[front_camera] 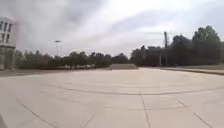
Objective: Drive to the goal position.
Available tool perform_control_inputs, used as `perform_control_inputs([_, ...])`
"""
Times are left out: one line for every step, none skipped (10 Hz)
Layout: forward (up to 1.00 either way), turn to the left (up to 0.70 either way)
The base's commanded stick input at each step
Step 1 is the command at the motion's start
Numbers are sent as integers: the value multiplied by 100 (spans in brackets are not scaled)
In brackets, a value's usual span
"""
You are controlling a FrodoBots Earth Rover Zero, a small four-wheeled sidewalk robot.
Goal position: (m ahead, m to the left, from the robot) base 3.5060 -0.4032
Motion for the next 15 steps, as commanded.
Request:
perform_control_inputs([70,27])
perform_control_inputs([70,13])
perform_control_inputs([70,0])
perform_control_inputs([70,0])
perform_control_inputs([70,0])
perform_control_inputs([70,0])
perform_control_inputs([70,0])
perform_control_inputs([70,0])
perform_control_inputs([70,0])
perform_control_inputs([70,0])
perform_control_inputs([70,0])
perform_control_inputs([70,0])
perform_control_inputs([70,0])
perform_control_inputs([70,0])
perform_control_inputs([70,0])
